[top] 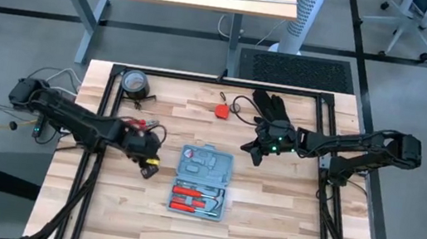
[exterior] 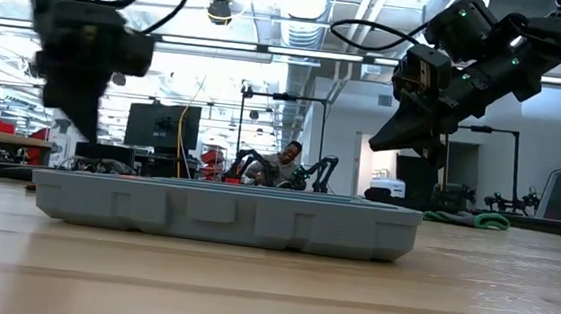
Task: Prefit tool cases
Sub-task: Put the orange hex key set into the gray prefit tool case
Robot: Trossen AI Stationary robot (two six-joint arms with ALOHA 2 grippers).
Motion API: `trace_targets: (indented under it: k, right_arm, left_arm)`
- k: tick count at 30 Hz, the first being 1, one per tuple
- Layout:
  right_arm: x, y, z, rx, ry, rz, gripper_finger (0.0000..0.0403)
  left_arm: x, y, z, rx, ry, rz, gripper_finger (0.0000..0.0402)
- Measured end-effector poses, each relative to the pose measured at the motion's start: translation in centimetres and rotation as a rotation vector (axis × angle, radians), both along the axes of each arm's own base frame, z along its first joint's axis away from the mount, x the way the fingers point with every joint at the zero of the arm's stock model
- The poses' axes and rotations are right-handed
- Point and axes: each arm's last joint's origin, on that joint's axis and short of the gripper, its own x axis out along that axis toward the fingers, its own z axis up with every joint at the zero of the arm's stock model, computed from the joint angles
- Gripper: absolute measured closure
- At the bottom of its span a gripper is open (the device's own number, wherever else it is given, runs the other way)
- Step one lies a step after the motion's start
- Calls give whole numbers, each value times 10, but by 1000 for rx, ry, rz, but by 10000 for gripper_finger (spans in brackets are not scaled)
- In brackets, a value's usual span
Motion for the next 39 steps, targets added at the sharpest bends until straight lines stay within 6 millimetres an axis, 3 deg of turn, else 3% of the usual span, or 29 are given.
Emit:
trace_targets:
  k: [7, 11, 16, 26, 39]
  right_arm:
    - [-1, 0, -1, 5, 12, 4, 380]
    - [-1, 0, -1, 4, 13, 5, 380]
    - [-1, 0, -1, 4, 15, 5, 380]
    - [-1, -1, -1, -8, 10, 8, 380]
    - [3, -1, 5, 15, -54, -20, 380]
  left_arm:
    - [-19, -24, -21, 27, 70, 87, 401]
    - [-28, -25, -39, 31, 100, 181, 401]
    - [-24, -20, -51, 54, 64, 281, 401]
    - [4, 14, -56, 132, -64, 337, 401]
    - [21, 66, -42, 194, -210, 374, 401]
